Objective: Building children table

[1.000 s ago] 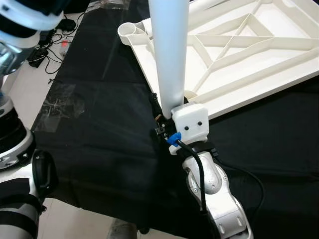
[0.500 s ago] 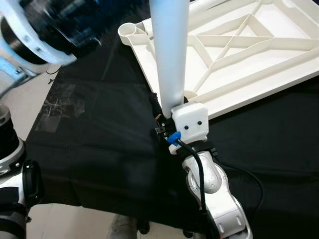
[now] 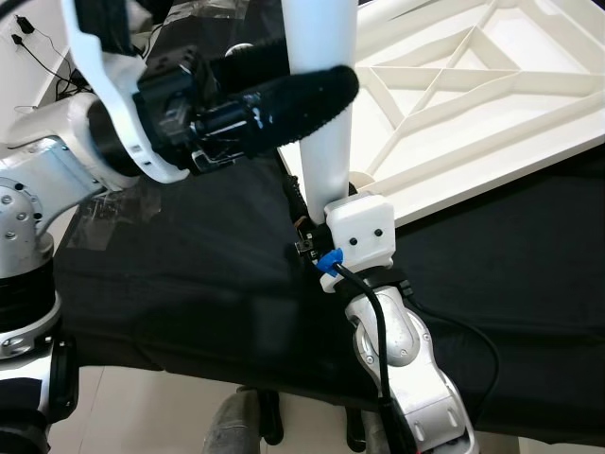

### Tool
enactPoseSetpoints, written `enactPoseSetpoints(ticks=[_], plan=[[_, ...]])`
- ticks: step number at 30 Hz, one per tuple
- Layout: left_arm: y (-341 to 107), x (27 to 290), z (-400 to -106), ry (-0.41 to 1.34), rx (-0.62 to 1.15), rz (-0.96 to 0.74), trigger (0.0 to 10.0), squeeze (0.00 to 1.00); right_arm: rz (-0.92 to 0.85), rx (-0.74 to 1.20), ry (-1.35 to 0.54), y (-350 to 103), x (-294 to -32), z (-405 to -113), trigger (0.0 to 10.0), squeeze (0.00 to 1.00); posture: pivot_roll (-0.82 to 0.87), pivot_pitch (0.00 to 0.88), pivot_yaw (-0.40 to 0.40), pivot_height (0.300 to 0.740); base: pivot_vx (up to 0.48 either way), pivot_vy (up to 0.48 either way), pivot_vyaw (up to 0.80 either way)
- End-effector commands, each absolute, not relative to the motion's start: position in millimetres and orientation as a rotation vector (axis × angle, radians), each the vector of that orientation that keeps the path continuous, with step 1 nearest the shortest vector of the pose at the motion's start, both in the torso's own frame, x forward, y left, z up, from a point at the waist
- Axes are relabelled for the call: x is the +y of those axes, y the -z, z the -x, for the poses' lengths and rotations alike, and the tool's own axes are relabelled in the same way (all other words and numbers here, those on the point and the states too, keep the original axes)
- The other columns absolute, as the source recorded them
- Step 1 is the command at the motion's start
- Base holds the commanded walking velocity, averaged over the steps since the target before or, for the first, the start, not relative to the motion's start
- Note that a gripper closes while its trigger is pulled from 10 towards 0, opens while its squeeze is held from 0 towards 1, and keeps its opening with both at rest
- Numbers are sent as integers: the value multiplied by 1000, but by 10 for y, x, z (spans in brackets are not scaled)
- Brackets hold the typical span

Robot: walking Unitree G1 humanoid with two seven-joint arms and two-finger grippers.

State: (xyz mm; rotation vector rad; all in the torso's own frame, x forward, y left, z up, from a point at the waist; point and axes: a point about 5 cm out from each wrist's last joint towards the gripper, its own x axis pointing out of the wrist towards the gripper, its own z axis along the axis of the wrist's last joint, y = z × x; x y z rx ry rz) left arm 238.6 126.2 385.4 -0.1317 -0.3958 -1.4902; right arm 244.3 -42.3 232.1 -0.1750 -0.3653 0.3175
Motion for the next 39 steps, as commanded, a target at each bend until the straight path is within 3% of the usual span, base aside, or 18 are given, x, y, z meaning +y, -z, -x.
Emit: enactPoseSetpoints(ticks=[1,13,14,21,22,24,26,29,32,33,34,35,36,37,39], plan=[[-3791,1272,-2420,1457,-373,98,0,0,180,-200,-345,-2024,-376,-2480,10000,0,55,372,84,740,0,0,0],[-3694,1259,-2468,1400,-377,-29,0,0,175,-203,-342,-2033,-383,-2488,10000,0,48,375,86,740,0,0,0],[-3668,1254,-2477,1391,-377,-48,0,0,162,-209,-345,-2052,-389,-2490,10000,1000,48,375,86,740,0,0,0],[-3616,1224,-2489,1385,-388,-83,0,0,95,-247,-408,-2166,-391,-2507,10000,1000,49,378,91,740,0,0,0],[-3618,1205,-2480,1390,-397,-95,0,0,51,-300,-527,-2296,-382,-2503,10000,1000,43,377,93,740,0,0,0],[-3619,1198,-2477,1392,-401,-97,0,0,35,-318,-574,-2340,-380,-2499,10000,1000,43,377,93,740,0,0,0],[-3627,1182,-2468,1395,-409,-105,0,0,-4,-340,-651,-2441,-448,-2552,10000,1000,43,376,93,740,0,0,0],[-3638,1164,-2455,1399,-414,-112,0,0,53,-359,-673,-2499,-555,-2638,10000,1000,44,376,95,740,0,0,0],[-3658,1137,-2410,1408,-425,-124,0,0,126,-344,-818,-2544,-754,-2739,10000,1000,46,376,95,740,0,0,0],[-3661,1133,-2403,1409,-427,-127,0,0,135,-340,-844,-2553,-788,-2750,10000,616,46,376,95,740,0,0,0],[-3661,1133,-2403,1409,-427,-127,0,0,135,-340,-844,-2553,-788,-2750,10000,616,46,376,95,740,0,0,0],[-3669,1118,-2382,1413,-432,-132,0,0,181,-333,-895,-2555,-843,-2749,10000,518,49,365,94,740,0,0,0],[-3679,1101,-2356,1418,-436,-134,0,0,217,-325,-944,-2556,-892,-2739,10000,75,49,360,92,740,0,0,0],[-3691,1078,-2323,1423,-442,-137,0,0,233,-319,-984,-2577,-940,-2740,10000,0,49,357,91,740,0,0,0],[-3698,1063,-2301,1426,-446,-139,0,0,238,-316,-1011,-2596,-974,-2741,10000,0,49,356,90,740,0,0,0]])
